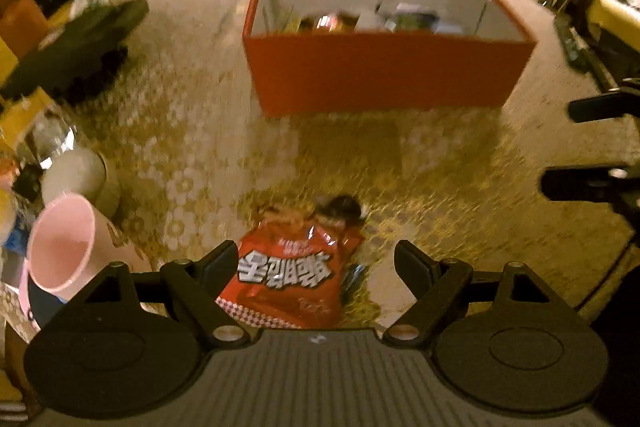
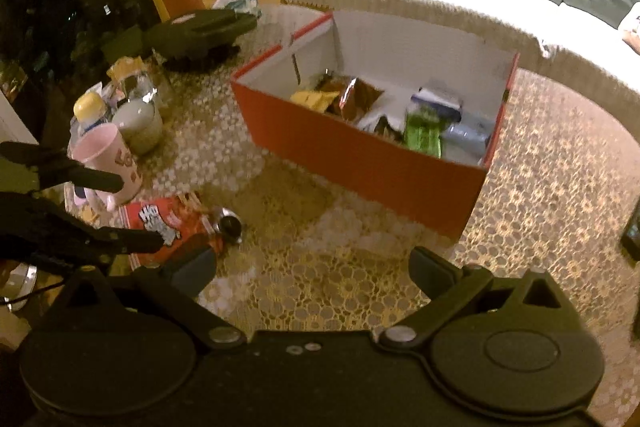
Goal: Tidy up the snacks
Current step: 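Grasp the red Korean-lettered snack bag with the left tool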
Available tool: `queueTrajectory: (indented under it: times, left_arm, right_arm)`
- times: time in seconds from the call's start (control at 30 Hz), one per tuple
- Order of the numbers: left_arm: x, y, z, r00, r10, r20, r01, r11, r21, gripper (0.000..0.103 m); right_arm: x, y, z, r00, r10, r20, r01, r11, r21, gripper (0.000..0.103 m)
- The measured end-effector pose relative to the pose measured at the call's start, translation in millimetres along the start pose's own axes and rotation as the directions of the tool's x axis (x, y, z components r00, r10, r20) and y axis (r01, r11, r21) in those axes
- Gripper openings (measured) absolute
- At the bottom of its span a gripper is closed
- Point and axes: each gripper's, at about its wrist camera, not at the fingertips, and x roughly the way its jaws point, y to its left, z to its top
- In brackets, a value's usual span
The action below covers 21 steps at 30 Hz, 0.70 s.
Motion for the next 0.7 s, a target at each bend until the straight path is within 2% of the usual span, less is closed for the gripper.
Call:
queueTrajectory:
  times: [0.23,0.4,0.57,0.63,0.7]
  left_arm:
    - [35.8,7.0,1.7,0.995,0.006,-0.1,-0.006,1.0,-0.001,0.085]
    - [53.2,4.4,6.3,0.988,0.062,-0.138,-0.058,0.998,0.034,0.085]
    - [59.0,11.4,14.2,0.989,0.068,-0.134,-0.067,0.998,0.007,0.085]
    - [57.8,12.4,17.4,0.988,0.093,-0.127,-0.092,0.996,0.011,0.085]
    - [52.5,12.3,20.4,0.991,0.08,-0.107,-0.077,0.996,0.034,0.085]
  right_arm:
    - [20.8,-2.8,-7.7,0.999,0.019,-0.048,-0.019,1.0,-0.002,0.102]
    - [30.9,-6.6,-9.4,0.997,0.035,-0.073,-0.034,0.999,0.016,0.102]
    - [37.8,-7.4,-11.0,0.995,0.047,-0.088,-0.046,0.999,0.018,0.101]
    - [39.8,-7.9,-11.4,0.995,0.051,-0.092,-0.049,0.999,0.021,0.101]
    - [41.1,-8.6,-12.4,0.994,0.058,-0.095,-0.055,0.998,0.026,0.101]
